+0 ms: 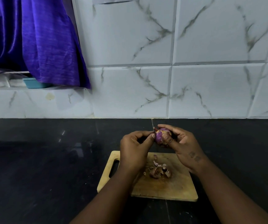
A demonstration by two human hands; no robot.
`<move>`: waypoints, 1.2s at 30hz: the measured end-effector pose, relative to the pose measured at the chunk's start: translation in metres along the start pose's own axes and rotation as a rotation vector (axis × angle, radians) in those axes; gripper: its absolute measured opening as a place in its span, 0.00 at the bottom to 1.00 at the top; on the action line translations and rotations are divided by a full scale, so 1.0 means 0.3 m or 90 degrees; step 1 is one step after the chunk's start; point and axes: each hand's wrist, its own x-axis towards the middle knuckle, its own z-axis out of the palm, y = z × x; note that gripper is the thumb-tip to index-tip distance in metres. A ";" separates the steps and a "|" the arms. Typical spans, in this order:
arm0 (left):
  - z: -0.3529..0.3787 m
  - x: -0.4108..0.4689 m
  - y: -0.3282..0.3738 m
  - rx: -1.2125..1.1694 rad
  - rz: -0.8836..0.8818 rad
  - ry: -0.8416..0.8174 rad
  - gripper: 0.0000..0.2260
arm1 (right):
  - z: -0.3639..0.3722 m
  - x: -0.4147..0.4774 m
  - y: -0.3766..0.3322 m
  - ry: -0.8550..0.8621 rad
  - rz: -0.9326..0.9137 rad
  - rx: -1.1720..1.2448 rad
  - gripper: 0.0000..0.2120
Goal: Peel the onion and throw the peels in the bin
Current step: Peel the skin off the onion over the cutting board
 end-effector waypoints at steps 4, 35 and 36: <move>-0.004 -0.004 0.009 -0.026 -0.003 -0.006 0.05 | 0.000 -0.002 -0.008 -0.008 0.001 0.002 0.18; -0.008 -0.011 0.004 0.301 -0.005 -0.056 0.13 | 0.012 -0.005 -0.041 -0.024 0.136 0.323 0.18; -0.009 -0.010 0.005 0.279 0.007 -0.038 0.11 | 0.012 -0.006 -0.041 -0.024 0.143 0.318 0.18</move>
